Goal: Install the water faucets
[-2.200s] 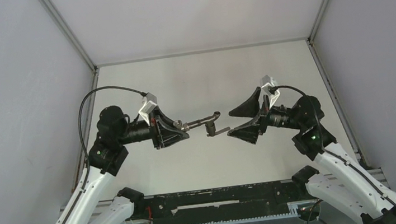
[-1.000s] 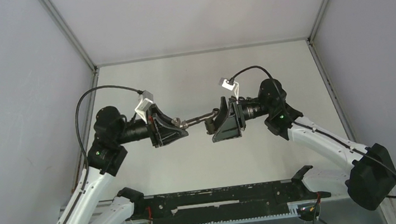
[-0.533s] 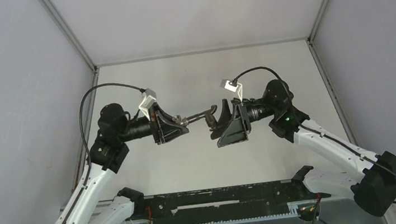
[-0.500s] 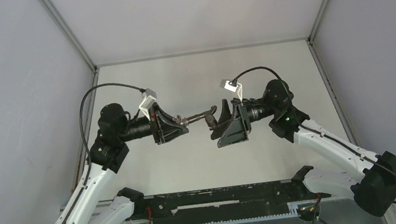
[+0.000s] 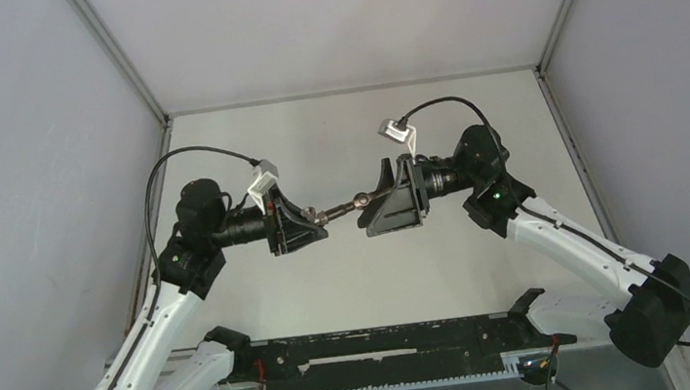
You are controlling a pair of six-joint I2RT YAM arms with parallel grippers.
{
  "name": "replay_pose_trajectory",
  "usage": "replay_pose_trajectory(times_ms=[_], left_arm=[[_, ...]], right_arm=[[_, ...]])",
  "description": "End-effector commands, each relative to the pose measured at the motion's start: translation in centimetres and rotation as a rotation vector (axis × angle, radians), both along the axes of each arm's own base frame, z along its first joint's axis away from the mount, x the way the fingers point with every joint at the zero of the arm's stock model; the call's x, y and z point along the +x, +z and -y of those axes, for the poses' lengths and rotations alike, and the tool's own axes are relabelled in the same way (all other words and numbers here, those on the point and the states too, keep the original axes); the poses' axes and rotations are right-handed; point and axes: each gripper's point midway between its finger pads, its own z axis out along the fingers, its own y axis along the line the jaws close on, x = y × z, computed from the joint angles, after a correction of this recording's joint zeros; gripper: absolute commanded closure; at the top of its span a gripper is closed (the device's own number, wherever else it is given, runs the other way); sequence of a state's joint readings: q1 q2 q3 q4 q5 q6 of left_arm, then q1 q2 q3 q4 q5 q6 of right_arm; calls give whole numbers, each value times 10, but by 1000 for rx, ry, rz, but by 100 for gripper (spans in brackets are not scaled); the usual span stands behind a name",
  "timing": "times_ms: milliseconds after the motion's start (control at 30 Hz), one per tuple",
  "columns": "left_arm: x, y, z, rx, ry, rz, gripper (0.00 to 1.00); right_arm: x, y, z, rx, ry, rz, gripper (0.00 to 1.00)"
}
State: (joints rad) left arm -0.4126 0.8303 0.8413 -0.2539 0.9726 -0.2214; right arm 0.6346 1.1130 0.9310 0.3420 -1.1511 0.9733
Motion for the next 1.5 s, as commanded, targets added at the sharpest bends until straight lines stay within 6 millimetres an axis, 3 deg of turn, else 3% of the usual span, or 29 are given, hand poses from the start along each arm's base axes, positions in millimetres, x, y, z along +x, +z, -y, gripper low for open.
replay_pose_trajectory(times_ms=[0,333,467,600,833,1200,1333,1467], left_arm=[[-10,7,0,-20,-56,61,100],[-21,0,2,-8,-109,60,100],[-21,-1,3,-4,-112,57,100],[-19,1,3,-1,-101,36,100],[-22,18,4,-35,-118,13,100],[-24,33,6,-78,-131,6,100],[-25,35,6,-83,-140,-11,100],[-29,38,6,-87,-155,-9,100]], right_arm=[[34,14,-12,20,-146,-78,11],[87,-6,-27,-21,-376,-270,11],[93,-4,-29,21,-416,-322,11],[88,-2,-29,27,-378,-309,12],[72,-37,-14,-129,-319,-289,13],[59,-57,11,-215,-282,-241,12],[52,-53,19,-200,-272,-144,15],[43,-46,39,-172,-291,76,16]])
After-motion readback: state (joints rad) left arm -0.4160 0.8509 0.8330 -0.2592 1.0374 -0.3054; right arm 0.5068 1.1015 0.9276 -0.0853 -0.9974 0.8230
